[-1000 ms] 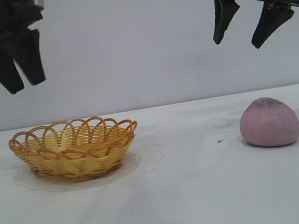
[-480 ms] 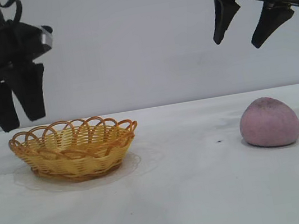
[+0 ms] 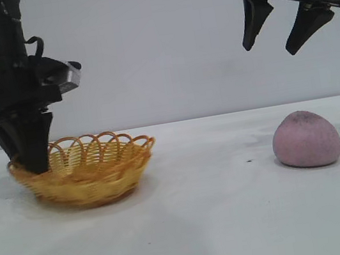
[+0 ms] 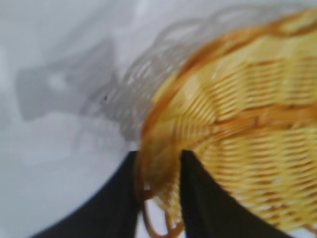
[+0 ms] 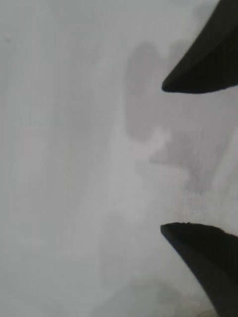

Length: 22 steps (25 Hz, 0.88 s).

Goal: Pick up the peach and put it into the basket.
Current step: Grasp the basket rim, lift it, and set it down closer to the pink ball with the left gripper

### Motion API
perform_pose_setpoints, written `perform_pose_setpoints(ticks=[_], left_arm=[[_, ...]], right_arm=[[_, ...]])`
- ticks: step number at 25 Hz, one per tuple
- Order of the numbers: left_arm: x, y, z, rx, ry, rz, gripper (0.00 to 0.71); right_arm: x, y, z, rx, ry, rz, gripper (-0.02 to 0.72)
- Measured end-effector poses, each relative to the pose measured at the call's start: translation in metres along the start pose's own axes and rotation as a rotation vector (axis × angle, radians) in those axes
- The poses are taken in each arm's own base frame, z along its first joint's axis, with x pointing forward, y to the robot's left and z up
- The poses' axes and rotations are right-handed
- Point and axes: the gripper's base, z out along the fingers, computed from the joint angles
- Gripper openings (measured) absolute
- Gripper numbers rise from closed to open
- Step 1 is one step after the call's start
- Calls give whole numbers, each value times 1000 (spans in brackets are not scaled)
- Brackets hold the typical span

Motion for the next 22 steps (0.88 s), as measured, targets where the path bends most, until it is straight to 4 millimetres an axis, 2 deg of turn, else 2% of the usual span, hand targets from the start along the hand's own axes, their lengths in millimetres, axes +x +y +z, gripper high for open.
perform_pose_setpoints(ticks=[3, 4, 7, 16, 19, 22], left_arm=[[1, -2, 0, 10, 16, -81, 64], [1, -3, 0, 18, 17, -125, 0], [1, -6, -4, 44, 13, -267, 0], [-5, -25, -57, 156, -206, -555, 0], [-9, -35, -59, 197, -213, -596, 0], [-16, -54, -56, 202, -210, -620, 0]], right_arm=[[0, 0, 0, 0, 0, 0, 471], [0, 0, 0, 0, 0, 0, 471], [0, 0, 0, 0, 0, 0, 471], [0, 0, 0, 0, 0, 0, 471], [0, 0, 0, 0, 0, 0, 471], [0, 0, 0, 0, 0, 0, 471]])
